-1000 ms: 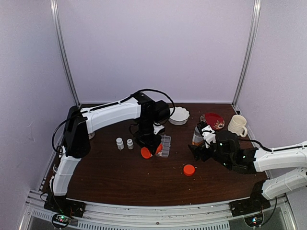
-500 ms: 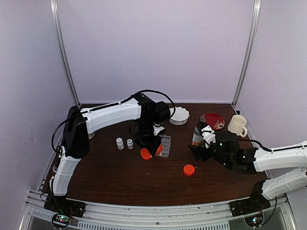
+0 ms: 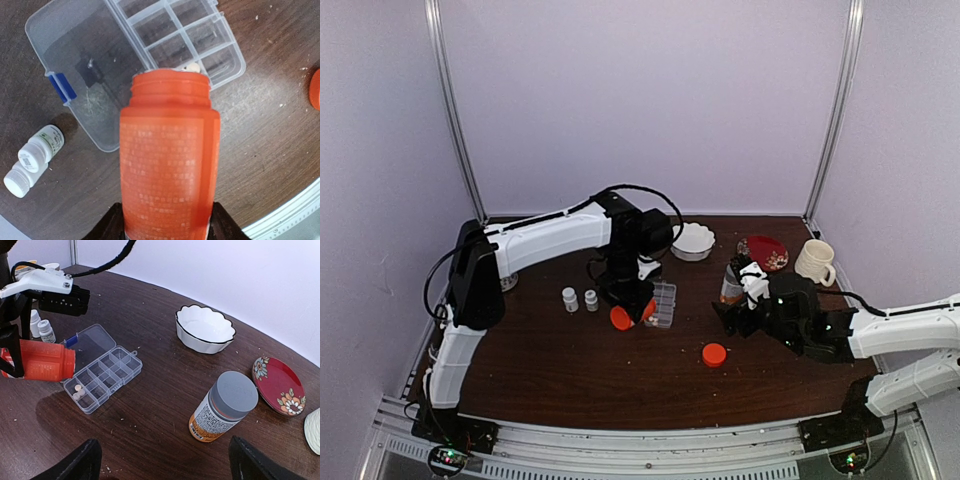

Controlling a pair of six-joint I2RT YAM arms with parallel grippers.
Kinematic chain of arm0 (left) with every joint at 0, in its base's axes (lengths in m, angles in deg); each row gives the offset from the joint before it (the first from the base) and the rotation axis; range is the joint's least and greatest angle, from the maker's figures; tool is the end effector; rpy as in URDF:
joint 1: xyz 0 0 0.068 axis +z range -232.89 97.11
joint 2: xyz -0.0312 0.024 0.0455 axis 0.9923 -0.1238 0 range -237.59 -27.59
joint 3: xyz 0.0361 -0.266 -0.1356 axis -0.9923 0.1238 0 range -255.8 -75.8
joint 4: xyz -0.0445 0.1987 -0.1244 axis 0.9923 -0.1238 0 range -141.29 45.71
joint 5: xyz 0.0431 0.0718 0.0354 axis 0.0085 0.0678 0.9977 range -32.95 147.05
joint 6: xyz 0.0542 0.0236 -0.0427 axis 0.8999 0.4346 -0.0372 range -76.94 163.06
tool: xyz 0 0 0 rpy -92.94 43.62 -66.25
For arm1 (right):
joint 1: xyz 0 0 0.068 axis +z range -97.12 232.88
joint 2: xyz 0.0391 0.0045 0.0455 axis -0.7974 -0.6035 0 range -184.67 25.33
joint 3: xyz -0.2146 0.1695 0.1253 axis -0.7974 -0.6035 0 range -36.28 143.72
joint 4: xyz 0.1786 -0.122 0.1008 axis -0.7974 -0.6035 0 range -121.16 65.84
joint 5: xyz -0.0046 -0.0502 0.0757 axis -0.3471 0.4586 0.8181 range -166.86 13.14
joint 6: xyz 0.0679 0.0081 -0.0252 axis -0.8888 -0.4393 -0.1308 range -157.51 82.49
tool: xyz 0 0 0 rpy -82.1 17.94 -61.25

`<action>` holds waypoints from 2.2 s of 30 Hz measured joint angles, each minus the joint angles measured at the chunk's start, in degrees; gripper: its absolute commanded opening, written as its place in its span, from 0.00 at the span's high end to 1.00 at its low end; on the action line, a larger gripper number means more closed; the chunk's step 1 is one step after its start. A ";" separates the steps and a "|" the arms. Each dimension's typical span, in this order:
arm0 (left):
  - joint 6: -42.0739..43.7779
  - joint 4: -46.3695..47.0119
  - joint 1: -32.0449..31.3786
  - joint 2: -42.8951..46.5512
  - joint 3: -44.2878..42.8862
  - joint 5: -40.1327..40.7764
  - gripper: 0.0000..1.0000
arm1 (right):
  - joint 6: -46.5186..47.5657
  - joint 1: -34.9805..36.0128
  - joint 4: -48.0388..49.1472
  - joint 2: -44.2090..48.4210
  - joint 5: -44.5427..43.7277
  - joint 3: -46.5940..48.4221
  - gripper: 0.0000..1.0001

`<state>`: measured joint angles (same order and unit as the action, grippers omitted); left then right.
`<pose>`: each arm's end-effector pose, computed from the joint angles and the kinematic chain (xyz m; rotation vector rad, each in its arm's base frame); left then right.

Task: Sort the pills into containers
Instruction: Pour the pill into the compartment of the pill container.

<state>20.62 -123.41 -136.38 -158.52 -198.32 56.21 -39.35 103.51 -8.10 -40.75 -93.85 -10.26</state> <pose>0.2638 -0.3577 0.2273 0.8347 3.0021 -0.0594 0.1592 0.1659 0.2316 -0.6406 1.8764 0.3021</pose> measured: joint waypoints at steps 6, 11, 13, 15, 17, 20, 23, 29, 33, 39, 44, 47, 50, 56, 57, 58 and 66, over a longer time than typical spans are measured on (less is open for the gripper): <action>-0.02 -0.31 -0.09 -0.37 -1.29 -0.68 1.00 | 0.02 0.00 0.00 -0.20 0.02 0.02 0.09; 0.00 0.50 -0.22 -0.35 -0.79 -0.87 1.00 | 0.02 0.00 -0.02 -0.46 0.04 0.37 0.09; 0.00 0.31 -0.22 -0.39 -0.79 -0.85 1.00 | 0.02 0.00 -0.04 -0.48 0.04 0.46 0.09; 0.00 0.20 -0.24 -0.37 -0.81 -0.94 1.00 | 0.02 0.00 -0.07 -0.50 0.07 0.61 0.09; -0.02 0.20 -0.24 -0.37 -0.79 -1.20 1.00 | 0.02 0.00 0.00 -0.59 0.04 0.76 0.09; -0.04 0.20 -0.31 -0.15 -0.79 -1.70 1.00 | 0.02 0.00 -0.02 -0.83 0.07 0.79 0.09; -0.02 1.16 -0.46 0.20 -0.31 -1.97 1.00 | 0.02 0.00 -0.04 -0.94 0.07 0.79 0.09; 0.00 0.59 -0.76 -0.35 -1.46 -2.05 1.00 | 0.02 0.00 -0.04 -0.94 0.07 0.81 0.09; 0.00 -0.13 -1.22 -0.79 -2.99 -2.43 1.00 | 0.04 0.00 -0.04 -0.94 0.07 0.81 0.09; -0.02 0.76 -1.36 -0.15 -2.38 -2.43 1.00 | 0.09 0.00 -0.07 -0.94 0.07 0.83 0.09; 0.02 0.76 -1.38 -0.90 -2.40 -2.43 1.00 | 0.13 0.00 -0.07 -0.94 0.07 0.83 0.09; 0.00 0.07 -1.38 -1.31 -3.23 -2.40 1.00 | 0.13 0.00 -0.07 -0.94 0.07 0.83 0.09; 0.04 0.22 -1.38 -1.33 -3.39 -2.32 1.00 | 0.13 0.00 -0.09 -0.94 0.07 0.83 0.09; 0.02 0.50 -1.20 -1.14 -1.20 -1.55 1.00 | 0.15 0.00 -0.28 -0.94 0.04 0.83 0.09; 0.02 0.76 -1.20 -0.98 -0.26 -1.42 1.00 | 0.15 0.00 -0.37 -0.94 0.04 0.83 0.09; 0.00 0.79 -1.20 -0.96 0.37 -1.29 1.00 | 0.15 0.00 -0.42 -0.94 0.04 0.83 0.09; 0.00 0.90 -1.03 0.11 1.22 0.31 1.00 | 0.15 0.00 -0.46 -0.94 0.04 0.83 0.09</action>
<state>20.62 -122.51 -137.41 -158.41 -197.10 56.51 -39.20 103.51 -8.56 -41.69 -93.81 -9.43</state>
